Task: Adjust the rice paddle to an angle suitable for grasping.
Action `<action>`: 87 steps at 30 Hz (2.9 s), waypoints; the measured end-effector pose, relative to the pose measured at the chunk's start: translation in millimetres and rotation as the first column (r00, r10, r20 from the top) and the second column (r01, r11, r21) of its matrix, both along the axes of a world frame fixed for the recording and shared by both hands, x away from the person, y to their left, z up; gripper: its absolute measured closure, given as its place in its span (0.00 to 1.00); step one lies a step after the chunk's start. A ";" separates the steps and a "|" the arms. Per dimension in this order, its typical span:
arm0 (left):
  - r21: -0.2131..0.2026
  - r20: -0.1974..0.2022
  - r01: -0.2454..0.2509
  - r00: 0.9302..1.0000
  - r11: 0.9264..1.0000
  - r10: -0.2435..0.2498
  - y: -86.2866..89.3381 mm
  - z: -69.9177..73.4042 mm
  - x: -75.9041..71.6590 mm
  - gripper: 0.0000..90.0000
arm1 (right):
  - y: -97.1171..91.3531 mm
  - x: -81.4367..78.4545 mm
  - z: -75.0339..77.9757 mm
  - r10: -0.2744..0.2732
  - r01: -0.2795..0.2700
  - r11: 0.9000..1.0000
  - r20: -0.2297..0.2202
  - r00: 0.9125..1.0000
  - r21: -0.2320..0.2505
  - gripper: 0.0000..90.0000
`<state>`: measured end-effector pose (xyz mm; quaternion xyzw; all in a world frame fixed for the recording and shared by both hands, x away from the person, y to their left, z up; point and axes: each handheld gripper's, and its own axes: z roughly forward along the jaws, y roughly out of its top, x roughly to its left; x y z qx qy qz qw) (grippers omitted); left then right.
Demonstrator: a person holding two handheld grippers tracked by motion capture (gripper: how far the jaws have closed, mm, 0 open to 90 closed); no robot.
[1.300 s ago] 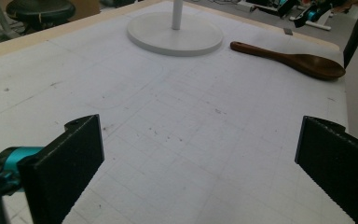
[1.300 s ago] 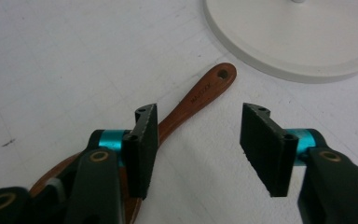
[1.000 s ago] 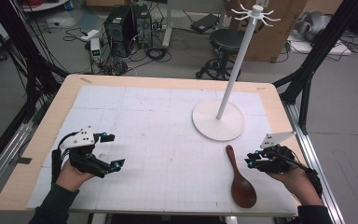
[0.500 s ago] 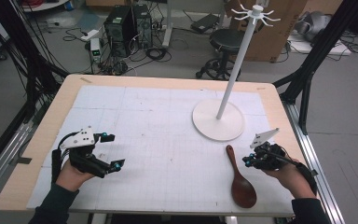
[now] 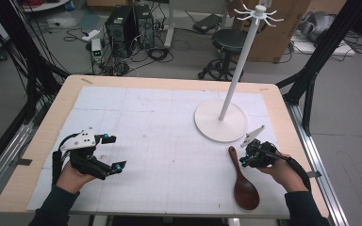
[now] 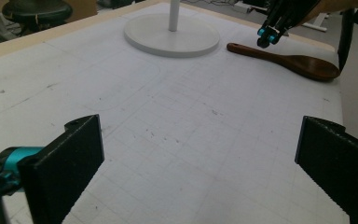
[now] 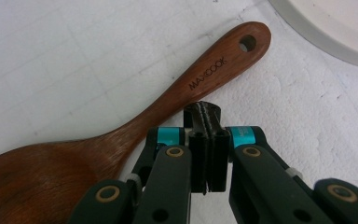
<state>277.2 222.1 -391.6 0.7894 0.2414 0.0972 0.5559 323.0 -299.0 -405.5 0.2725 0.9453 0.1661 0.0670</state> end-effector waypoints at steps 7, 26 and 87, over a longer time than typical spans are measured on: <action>0.000 -0.002 -0.002 1.000 1.000 0.002 -1.1 -0.7 0.4 0.02 | 4.6 3.0 -3.2 0.004 -0.004 1.000 -0.013 1.000 -0.018 1.00; 0.007 -0.002 -0.003 1.000 1.000 0.003 0.1 -0.4 0.4 0.02 | 48.5 9.5 -7.5 0.098 -0.099 0.994 -0.040 0.994 -0.036 1.00; 0.026 -0.014 0.007 1.000 1.000 -0.007 -1.6 -1.4 0.8 0.02 | 71.6 -29.6 29.8 0.062 -0.061 0.998 -0.077 0.995 0.016 0.01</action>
